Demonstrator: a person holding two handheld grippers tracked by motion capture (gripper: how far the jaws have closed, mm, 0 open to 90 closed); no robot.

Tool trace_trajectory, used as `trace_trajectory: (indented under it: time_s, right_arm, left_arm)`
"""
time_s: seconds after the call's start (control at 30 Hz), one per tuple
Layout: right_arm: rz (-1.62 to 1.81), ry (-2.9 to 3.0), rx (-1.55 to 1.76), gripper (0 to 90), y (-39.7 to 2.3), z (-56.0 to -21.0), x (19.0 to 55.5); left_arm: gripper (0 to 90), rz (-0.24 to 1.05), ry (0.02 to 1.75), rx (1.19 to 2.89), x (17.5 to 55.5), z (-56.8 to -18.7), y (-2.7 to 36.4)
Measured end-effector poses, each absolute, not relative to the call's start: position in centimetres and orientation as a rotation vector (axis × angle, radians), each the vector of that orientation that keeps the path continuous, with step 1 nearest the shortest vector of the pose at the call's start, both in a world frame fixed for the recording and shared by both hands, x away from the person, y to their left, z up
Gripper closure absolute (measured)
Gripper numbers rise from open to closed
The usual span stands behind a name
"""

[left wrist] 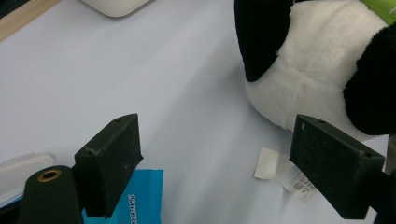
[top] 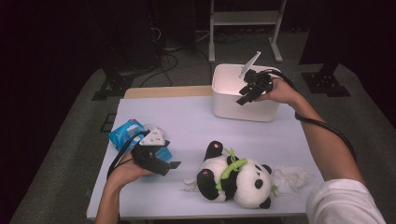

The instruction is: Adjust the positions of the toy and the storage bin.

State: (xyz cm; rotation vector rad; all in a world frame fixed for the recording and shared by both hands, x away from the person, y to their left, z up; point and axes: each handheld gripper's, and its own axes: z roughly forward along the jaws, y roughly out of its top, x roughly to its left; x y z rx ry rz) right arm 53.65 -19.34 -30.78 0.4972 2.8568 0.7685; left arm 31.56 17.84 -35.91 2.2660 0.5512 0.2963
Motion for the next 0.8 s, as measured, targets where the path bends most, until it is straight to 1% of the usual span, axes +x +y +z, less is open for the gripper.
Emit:
trace_trajectory:
  time_s: [0.13, 0.23, 0.33, 0.37, 0.57, 0.8]
  right_arm:
    - [0.755, 2.873, 0.505, 57.6, -19.1, -31.2, 53.9]
    - [0.746, 2.884, 0.504, 64.6, -19.1, -31.5, 54.1]
    - [0.734, 2.908, 0.512, 69.1, -19.0, -31.9, 54.3]
    - [0.727, 2.922, 0.499, 72.7, -18.9, -32.1, 54.4]
    - [0.747, 2.920, 0.509, 83.8, -19.1, -32.3, 54.5]
    - [0.765, 2.934, 0.477, 85.4, -19.0, -32.3, 54.2]
  left_arm:
    - [15.3, 0.296, 0.555, 2.266, 31.6, -35.9, 17.9]
    - [15.2, 0.296, 0.556, 2.271, 31.6, -36.0, 18.0]
    - [15.2, 0.293, 0.560, 2.270, 31.6, -36.1, 18.0]
    - [15.2, 0.292, 0.561, 2.268, 31.6, -36.1, 18.0]
    - [15.2, 0.281, 0.566, 2.269, 31.6, -36.3, 17.9]
    - [15.3, 0.279, 0.574, 2.267, 31.6, -36.4, 18.1]
